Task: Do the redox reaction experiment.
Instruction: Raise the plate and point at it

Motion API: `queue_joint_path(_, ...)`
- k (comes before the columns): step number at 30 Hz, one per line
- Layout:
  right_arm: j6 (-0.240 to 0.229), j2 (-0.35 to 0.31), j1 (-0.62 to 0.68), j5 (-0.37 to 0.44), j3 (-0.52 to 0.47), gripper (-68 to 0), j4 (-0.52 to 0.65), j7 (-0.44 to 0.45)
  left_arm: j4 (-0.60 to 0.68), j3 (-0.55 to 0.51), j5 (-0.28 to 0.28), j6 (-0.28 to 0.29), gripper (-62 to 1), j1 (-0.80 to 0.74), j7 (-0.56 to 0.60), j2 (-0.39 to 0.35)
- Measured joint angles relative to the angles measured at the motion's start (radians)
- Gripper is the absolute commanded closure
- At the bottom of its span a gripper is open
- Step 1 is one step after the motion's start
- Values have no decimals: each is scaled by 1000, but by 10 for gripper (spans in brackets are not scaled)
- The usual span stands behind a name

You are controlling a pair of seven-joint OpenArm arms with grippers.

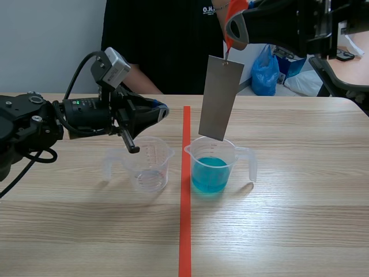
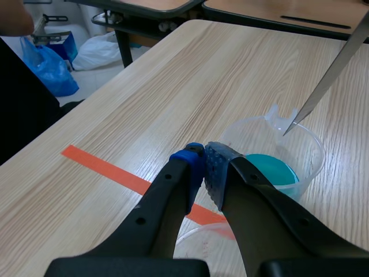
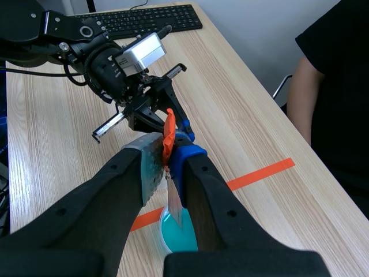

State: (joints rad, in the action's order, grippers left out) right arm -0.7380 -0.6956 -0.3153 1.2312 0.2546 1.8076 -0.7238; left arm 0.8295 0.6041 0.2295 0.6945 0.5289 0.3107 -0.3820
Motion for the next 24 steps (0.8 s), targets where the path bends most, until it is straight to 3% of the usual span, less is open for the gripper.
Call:
queue_joint_path(14,0,0,0,0,0,-15,0,0,0,0,-2,0,-42,0,-14,70)
queue_joint_path(17,0,0,0,0,0,-15,0,0,0,0,-57,0,-43,0,-14,75)
queue_joint_path(24,0,0,0,0,0,-15,0,0,0,0,-61,0,-45,0,-6,83)
